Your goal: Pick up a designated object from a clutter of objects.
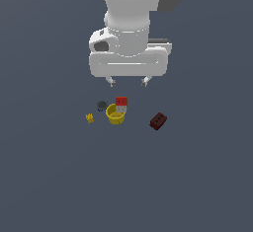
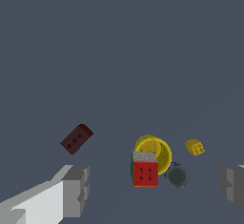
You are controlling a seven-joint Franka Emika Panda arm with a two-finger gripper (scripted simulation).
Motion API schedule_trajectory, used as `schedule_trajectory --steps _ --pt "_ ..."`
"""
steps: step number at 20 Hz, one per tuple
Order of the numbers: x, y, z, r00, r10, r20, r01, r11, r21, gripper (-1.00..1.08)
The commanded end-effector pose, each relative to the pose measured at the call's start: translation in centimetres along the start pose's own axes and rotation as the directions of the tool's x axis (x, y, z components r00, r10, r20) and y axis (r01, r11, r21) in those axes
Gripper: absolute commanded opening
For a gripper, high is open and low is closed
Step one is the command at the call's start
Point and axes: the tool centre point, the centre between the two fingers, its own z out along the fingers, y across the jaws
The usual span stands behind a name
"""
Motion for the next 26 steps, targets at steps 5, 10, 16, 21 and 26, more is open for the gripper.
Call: schedule_trajectory --steps 5,10,16,21,26 --pt "0.1 0.2 -0.3 1.0 -0.01 -0.008 0.01 1.0 -0.005 1.0" --pt "0.5 0.7 -1.1 0.999 -0.036 -0.026 0.035 0.999 -0.02 1.0" --pt "0.5 0.8 -1.1 0.999 -0.037 -0.027 0.036 0.999 -0.021 1.0" --pt "0.5 0.7 -0.9 0.999 -0.032 -0.027 0.032 0.999 -0.021 1.0" --pt "0.7 0.2 0.0 1.0 -0.007 -0.026 0.006 1.0 -0.021 1.0"
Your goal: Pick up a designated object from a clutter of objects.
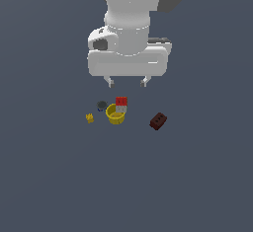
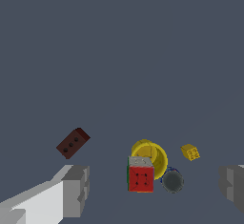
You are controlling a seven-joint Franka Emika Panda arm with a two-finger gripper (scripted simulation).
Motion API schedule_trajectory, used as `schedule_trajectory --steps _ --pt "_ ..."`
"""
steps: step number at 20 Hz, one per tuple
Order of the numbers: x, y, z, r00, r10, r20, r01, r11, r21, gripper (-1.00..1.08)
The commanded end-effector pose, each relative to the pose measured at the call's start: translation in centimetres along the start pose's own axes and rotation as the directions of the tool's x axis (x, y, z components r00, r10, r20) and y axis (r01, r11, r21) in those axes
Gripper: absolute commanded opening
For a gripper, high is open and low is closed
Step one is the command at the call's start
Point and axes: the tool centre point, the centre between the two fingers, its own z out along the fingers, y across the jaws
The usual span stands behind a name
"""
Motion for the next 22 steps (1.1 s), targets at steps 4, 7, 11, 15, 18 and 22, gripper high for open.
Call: schedule_trajectory --steps 4,7,11,15,18,22 --pt "0.1 -0.9 1.5 0.999 0.043 0.003 -0.043 0.999 -0.001 1.0" --pt "0.2 -1.6 2.7 0.997 0.076 0.006 -0.076 0.997 -0.003 1.0" --pt "0.2 -2.8 4.7 0.991 0.133 0.009 -0.133 0.991 -0.005 1.0" --pt "0.1 -4.3 7.1 0.98 0.2 0.013 -0.2 0.98 -0.007 1.0" --pt "-0.1 -5.5 8.9 0.968 0.252 0.016 -0.251 0.968 -0.009 1.0" --pt "-0.5 -7.0 11.3 0.948 0.318 0.02 -0.318 0.948 -0.012 1.0"
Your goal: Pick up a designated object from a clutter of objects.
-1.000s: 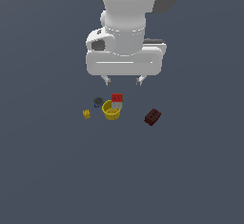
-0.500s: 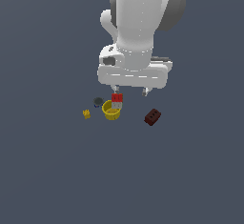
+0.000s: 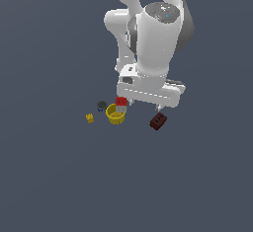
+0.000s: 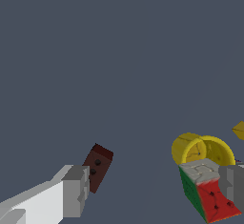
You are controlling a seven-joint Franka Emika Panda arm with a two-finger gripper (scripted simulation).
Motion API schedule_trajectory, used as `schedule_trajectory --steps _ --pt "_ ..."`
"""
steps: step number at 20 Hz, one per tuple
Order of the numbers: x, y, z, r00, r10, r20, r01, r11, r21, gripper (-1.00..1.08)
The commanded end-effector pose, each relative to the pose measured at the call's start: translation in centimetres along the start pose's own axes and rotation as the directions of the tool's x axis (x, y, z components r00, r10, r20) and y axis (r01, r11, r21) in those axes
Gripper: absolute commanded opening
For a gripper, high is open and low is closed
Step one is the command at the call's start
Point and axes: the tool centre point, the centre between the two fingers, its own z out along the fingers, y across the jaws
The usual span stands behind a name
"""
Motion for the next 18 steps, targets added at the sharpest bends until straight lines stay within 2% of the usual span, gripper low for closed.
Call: schedule_trajectory --steps 1,9,18 --pt "-0.6 -0.9 1.5 0.999 0.045 0.002 -0.045 0.999 -0.001 1.0" --pt "-2.7 -3.4 6.2 0.983 0.182 0.012 -0.182 0.983 -0.004 1.0" --pt "-5.9 -5.9 11.2 0.943 0.332 0.023 -0.331 0.943 -0.009 1.0"
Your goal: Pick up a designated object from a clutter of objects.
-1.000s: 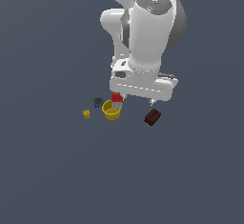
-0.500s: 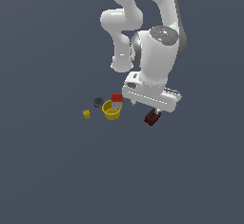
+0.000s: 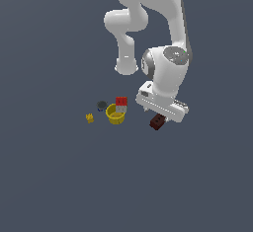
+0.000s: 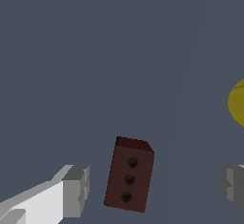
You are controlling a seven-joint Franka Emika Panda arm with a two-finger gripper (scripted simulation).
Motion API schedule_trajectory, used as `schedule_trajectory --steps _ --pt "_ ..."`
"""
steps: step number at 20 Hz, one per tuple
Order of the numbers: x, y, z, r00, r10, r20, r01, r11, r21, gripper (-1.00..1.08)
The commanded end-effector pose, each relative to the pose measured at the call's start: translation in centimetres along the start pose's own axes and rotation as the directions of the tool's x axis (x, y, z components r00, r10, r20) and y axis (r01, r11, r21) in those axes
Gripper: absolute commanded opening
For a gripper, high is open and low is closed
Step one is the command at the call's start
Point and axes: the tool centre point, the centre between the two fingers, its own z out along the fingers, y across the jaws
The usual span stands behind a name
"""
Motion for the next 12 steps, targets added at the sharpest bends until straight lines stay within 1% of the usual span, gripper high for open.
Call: schedule_trajectory --steps 1,7,12 --pt "-1.1 -0.3 1.3 0.999 0.043 0.003 -0.043 0.999 0.0 1.0" --pt "-3.1 -0.8 3.8 0.992 0.122 0.011 -0.122 0.993 -0.002 1.0" --pt "-4.3 -1.0 5.1 0.986 0.164 0.015 -0.163 0.987 -0.004 1.0"
